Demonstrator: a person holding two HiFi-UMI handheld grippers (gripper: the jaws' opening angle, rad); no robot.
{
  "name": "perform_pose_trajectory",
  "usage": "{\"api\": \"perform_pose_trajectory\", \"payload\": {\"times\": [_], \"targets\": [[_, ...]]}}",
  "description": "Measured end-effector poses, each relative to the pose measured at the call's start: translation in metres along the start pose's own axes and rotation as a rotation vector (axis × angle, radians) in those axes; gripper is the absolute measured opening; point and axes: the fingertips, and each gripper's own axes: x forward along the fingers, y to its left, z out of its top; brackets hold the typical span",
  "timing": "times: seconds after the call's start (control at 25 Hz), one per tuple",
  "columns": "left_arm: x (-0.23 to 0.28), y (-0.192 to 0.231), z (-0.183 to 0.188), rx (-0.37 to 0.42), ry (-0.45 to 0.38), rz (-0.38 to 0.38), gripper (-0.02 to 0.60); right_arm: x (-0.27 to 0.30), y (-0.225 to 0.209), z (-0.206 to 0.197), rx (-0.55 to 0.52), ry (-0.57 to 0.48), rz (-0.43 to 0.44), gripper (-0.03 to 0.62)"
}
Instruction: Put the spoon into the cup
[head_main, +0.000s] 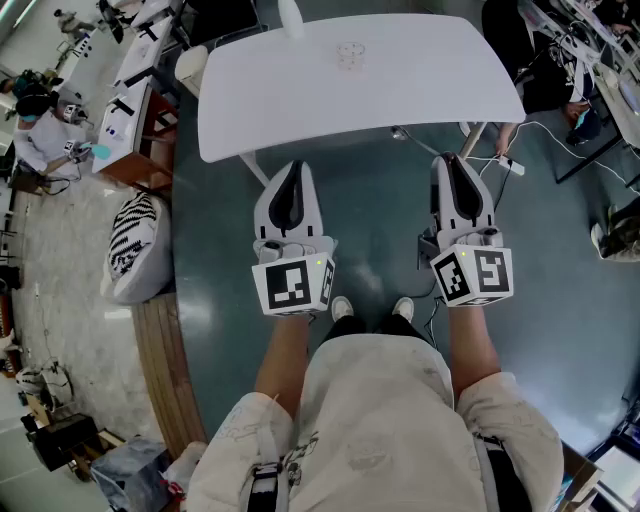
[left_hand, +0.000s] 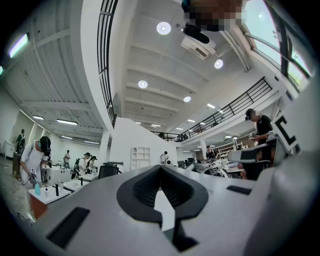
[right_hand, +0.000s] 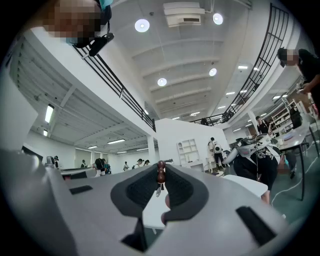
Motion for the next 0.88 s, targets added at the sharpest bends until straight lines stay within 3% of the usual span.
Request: {"api": "perform_pose_trajectory", "payload": {"times": [0.4, 0.88], "targets": [[0.008, 0.054, -0.01, -0.015, -0.011, -0.027, 0.003, 0.033, 0.038, -0.019, -0.015, 0.004, -0.031, 0.028], [0.013, 0.089, -0.016, -0.047, -0.007, -0.07, 0.003, 0.043, 0.065, -0.02, -0.036, -0.013, -0.08, 0.028]]}}
